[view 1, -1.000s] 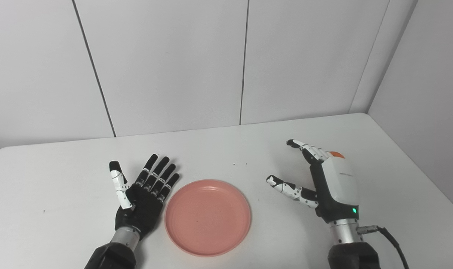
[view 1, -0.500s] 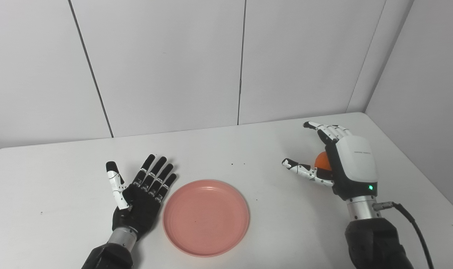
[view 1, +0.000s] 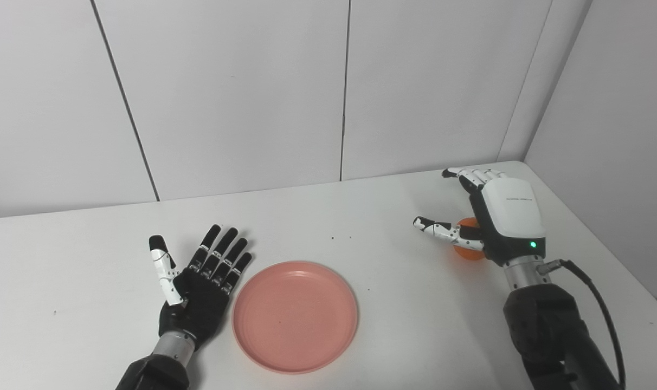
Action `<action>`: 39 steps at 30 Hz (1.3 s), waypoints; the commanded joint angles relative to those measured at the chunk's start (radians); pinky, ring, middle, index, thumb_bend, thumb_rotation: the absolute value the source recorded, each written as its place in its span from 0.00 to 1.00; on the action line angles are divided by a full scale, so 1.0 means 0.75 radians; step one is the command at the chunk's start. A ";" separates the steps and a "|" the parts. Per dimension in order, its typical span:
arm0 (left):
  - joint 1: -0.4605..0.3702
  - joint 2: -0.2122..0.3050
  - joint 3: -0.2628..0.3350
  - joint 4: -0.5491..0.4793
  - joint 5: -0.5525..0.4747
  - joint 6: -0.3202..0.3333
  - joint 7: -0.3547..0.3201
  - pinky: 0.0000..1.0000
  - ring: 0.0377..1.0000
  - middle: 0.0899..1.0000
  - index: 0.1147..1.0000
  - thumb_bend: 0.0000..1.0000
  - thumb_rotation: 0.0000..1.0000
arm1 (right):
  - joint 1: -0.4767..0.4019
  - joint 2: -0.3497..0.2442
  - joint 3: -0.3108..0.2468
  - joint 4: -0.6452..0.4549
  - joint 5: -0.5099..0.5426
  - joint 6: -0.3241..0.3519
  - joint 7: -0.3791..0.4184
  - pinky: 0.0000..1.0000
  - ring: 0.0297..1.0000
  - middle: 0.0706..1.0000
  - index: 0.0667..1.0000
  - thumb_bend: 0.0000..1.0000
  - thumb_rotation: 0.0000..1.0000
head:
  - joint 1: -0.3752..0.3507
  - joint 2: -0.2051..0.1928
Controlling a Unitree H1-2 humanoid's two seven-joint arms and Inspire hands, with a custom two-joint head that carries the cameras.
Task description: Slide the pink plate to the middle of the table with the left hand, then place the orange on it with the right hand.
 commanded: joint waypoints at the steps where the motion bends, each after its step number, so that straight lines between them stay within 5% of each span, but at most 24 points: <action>1: 0.016 0.011 0.002 0.033 0.013 0.031 0.030 0.95 0.88 0.85 0.91 0.82 0.96 | -0.079 -0.058 0.000 0.024 -0.014 0.013 -0.026 0.80 0.74 0.73 0.70 0.82 0.91 | 0.001 0.001; 15: 0.024 0.006 -0.003 0.022 0.010 0.031 0.038 0.94 0.88 0.85 0.92 0.82 0.97 | -0.201 -0.148 0.055 0.288 0.073 0.018 -0.006 0.75 0.68 0.70 0.70 0.88 0.94 | 0.004 0.002; 39: 0.028 0.013 0.002 0.019 0.014 0.031 0.036 0.92 0.87 0.85 0.91 0.82 0.95 | -0.230 -0.131 0.133 0.532 0.249 0.015 -0.132 0.73 0.70 0.72 0.72 0.90 0.96 | 0.013 0.008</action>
